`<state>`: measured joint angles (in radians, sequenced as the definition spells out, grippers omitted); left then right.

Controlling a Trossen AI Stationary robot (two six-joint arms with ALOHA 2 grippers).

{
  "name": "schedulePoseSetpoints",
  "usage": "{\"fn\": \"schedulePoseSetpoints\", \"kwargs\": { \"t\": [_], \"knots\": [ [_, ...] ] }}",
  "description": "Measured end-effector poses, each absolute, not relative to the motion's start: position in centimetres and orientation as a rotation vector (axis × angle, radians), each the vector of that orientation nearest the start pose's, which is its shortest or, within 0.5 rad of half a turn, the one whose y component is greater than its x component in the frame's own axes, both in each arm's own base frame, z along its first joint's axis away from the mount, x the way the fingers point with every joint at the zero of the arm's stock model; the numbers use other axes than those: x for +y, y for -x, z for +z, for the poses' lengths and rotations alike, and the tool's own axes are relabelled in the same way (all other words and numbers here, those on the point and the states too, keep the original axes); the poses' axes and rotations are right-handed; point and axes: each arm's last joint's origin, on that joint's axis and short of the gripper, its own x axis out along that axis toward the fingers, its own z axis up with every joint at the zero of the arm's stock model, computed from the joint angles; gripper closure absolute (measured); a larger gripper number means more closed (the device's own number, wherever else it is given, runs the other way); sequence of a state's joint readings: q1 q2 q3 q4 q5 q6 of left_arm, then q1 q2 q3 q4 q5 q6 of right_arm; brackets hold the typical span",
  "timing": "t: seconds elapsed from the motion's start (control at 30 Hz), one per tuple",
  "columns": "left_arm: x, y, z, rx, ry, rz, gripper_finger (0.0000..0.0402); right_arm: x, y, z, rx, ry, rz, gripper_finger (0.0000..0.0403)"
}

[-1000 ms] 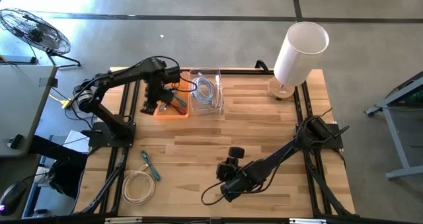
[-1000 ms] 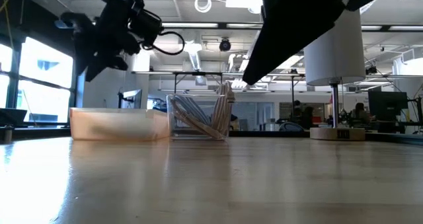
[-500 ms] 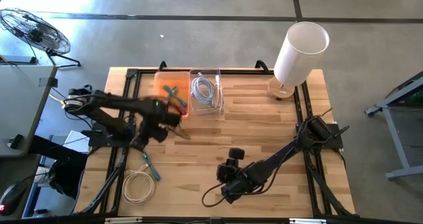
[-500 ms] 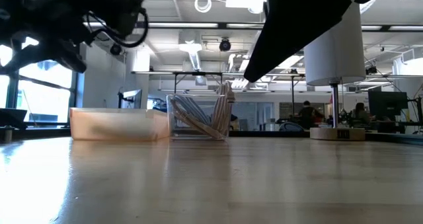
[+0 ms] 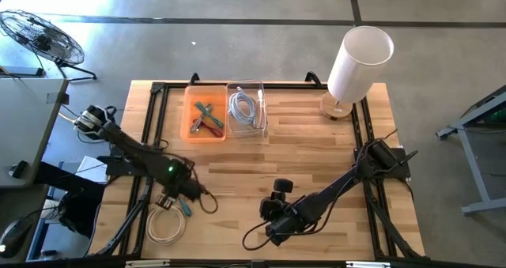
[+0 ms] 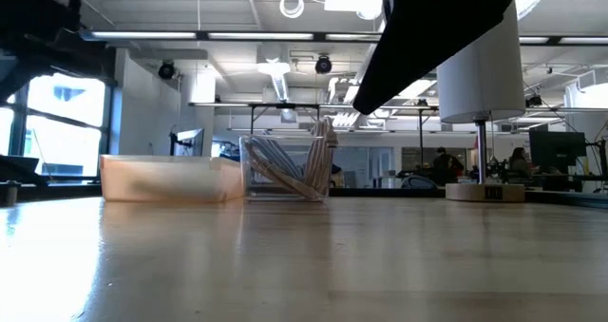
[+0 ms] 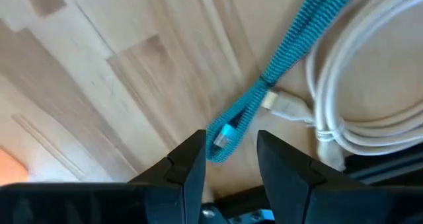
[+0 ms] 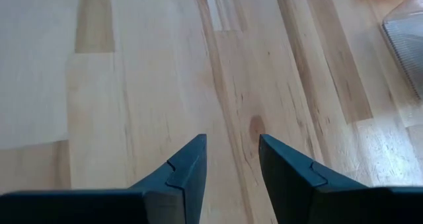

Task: Pick & Place USB Port
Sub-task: Put the blue and black charger cable into the orange bin

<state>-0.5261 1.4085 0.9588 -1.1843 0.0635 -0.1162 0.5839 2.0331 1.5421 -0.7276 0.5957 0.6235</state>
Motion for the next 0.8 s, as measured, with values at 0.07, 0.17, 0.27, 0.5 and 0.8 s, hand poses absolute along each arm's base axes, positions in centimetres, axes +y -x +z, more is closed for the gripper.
{"fn": "schedulePoseSetpoints", "kwargs": {
  "t": [0.07,0.17,0.27,0.5,0.8],
  "knots": [
    [-11.8,-18.4,21.3,1.635,-0.303,-0.342,0.027,21.5,-35.4,19.1,0.94,0.105,-0.313,0.0273],
    [-12.7,-17.9,21.2,1.629,-0.336,-0.333,0.027,21.5,-35.4,19.1,0.934,0.101,-0.311,0.0273],
    [-13.2,-17.9,20.9,1.628,-0.35,-0.336,0.027,21.6,-35.5,19.2,0.927,0.096,-0.307,0.0273],
    [-13.3,-17.8,19.1,1.622,-0.311,-0.365,0.027,21.8,-35.6,19.2,0.915,0.081,-0.294,0.0273],
    [-12.4,-16.5,15.9,1.652,-0.316,-0.36,0.027,22.1,-35.5,19.3,0.91,0.08,-0.288,0.0273]
  ]
}}
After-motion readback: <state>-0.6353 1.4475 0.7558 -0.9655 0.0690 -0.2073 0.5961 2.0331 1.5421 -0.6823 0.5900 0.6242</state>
